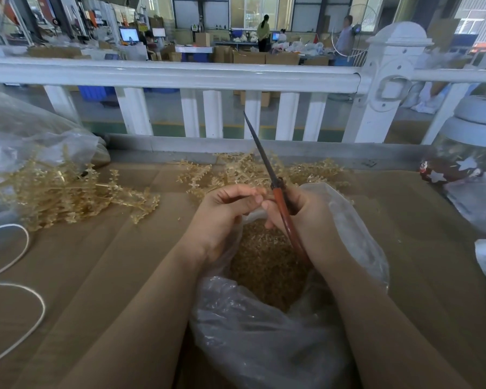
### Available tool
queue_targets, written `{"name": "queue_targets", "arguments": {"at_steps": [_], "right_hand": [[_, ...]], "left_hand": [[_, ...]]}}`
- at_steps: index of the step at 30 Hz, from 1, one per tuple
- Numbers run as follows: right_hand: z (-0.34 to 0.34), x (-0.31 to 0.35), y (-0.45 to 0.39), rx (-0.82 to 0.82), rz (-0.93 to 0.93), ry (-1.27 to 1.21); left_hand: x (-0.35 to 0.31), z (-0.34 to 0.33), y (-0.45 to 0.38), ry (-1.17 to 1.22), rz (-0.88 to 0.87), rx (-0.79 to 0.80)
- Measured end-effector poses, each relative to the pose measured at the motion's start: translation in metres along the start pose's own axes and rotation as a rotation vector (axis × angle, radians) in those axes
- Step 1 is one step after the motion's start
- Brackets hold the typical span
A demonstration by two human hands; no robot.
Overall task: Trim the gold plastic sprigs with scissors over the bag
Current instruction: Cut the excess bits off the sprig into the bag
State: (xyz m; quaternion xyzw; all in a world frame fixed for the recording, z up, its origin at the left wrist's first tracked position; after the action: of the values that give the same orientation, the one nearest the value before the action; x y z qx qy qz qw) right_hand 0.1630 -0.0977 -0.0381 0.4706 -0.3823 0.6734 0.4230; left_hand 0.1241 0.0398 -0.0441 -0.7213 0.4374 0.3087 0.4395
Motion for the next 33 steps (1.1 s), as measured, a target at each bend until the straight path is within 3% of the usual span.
{"name": "queue_targets", "arguments": {"at_steps": [4,12,18,23,33], "right_hand": [[0.0,-0.002,-0.001,-0.06,0.03,0.104],[0.002,-0.007,-0.003,-0.165,0.014,0.182],[0.009,-0.008,-0.002,-0.299,0.068,0.39],[0.01,-0.004,0.0,-0.357,0.229,0.613],[0.01,0.001,0.0,-0.382,0.231,0.752]], "left_hand": [[-0.003,0.005,-0.001,-0.05,0.013,0.017],[-0.003,0.011,-0.003,-0.188,-0.042,-0.093],[-0.009,0.01,-0.001,-0.126,-0.155,-0.165],[-0.014,0.013,-0.004,-0.35,-0.3,-0.116],[-0.01,0.02,-0.006,-0.263,-0.26,-0.046]]}}
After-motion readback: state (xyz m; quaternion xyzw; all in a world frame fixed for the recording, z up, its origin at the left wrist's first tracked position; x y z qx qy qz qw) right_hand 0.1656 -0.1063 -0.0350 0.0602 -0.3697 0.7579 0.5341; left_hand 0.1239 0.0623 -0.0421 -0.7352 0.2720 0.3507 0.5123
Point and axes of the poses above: each hand's wrist, its own y-axis away from the middle knuckle, its own z-axis out of the back of the hand, x = y × z, the point moved 3 cm from there along -y, towards the middle knuckle, and after that the axes turned 13 degrees about -z, right-handed, at the moved point
